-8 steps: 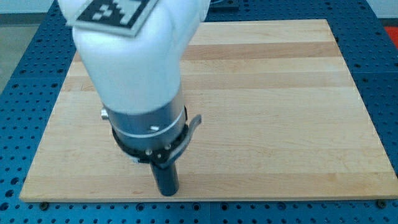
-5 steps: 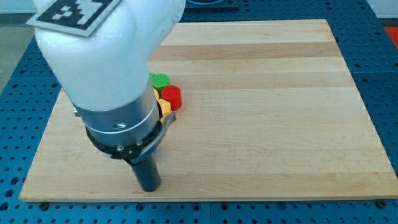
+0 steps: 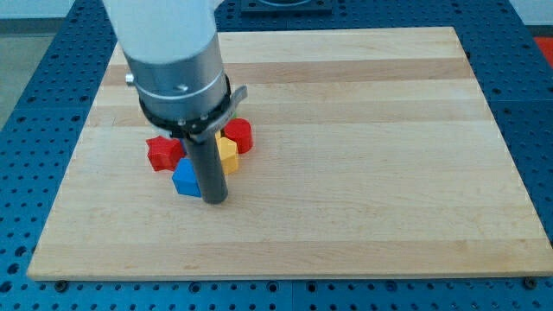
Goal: Push the blue cube into the yellow blocks
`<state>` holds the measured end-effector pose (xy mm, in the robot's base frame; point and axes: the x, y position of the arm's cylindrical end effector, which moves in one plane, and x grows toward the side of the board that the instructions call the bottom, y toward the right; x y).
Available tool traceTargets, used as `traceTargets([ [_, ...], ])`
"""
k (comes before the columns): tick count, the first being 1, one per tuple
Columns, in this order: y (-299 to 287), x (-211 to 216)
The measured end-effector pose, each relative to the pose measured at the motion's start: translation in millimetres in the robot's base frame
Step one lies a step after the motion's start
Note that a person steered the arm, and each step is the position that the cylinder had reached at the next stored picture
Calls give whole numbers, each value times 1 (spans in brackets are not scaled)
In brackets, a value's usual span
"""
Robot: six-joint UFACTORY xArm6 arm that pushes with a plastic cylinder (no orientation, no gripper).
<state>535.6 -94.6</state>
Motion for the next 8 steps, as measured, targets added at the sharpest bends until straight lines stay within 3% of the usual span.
traceTargets([
  [1, -7, 28],
  [2, -26, 29],
  [4, -52, 8],
  [5, -51, 7],
  [6, -39, -24],
  [8, -37, -29],
])
